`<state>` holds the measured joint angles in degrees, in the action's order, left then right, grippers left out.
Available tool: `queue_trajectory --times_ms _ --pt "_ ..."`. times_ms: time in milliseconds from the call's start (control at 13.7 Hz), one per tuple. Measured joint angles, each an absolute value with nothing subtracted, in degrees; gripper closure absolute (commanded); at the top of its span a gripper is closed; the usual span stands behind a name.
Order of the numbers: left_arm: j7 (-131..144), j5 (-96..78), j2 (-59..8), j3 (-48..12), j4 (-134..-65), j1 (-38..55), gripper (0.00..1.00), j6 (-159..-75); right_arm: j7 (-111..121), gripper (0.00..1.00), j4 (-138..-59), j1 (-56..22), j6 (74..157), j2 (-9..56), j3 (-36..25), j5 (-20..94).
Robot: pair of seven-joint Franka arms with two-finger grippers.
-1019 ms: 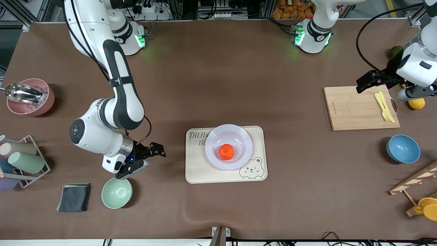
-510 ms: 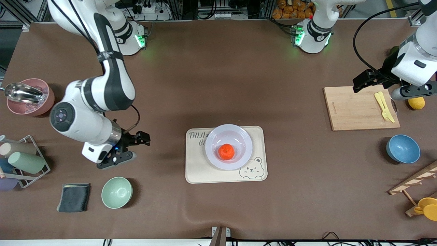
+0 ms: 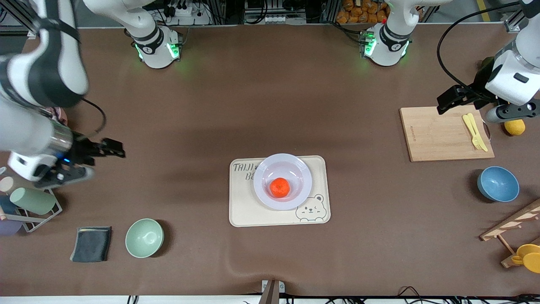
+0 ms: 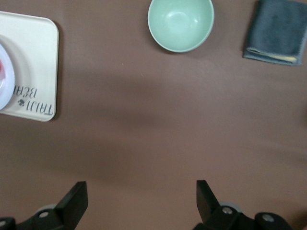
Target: Place orange and plate with both arms
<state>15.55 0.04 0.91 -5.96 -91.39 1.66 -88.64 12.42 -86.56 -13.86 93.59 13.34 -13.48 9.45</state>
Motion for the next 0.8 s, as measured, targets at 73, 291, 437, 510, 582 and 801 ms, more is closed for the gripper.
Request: queue_trajectory --times_ms 73,291,437,510,582,801 --pt "15.5 0.0 0.9 -6.0 -91.4 1.7 0.00 -88.6 12.4 0.00 -86.5 -10.2 91.4 10.9 -10.2 8.4" --pt "15.5 0.0 0.7 -6.0 -91.5 1.7 0.00 -88.9 9.1 0.00 -86.5 -4.2 85.5 4.3 -4.6 5.3" --pt "15.5 0.0 0.4 -6.0 -91.6 1.7 0.00 -89.3 4.4 0.00 -86.7 -3.3 82.3 1.3 -3.3 4.3" --pt "15.5 0.0 0.2 -6.0 -91.6 1.7 0.00 -89.6 2.9 0.00 -86.9 -3.3 81.7 0.2 -2.9 3.8" --pt "15.5 0.0 0.1 -6.0 -91.6 1.7 0.00 -89.9 2.2 0.00 -87.1 -3.3 81.7 -0.3 -2.6 3.4" --pt "15.5 0.0 -0.2 -6.0 -91.6 1.7 0.00 -90.0 1.7 0.00 -87.8 -3.3 82.8 -0.5 -2.1 1.6"
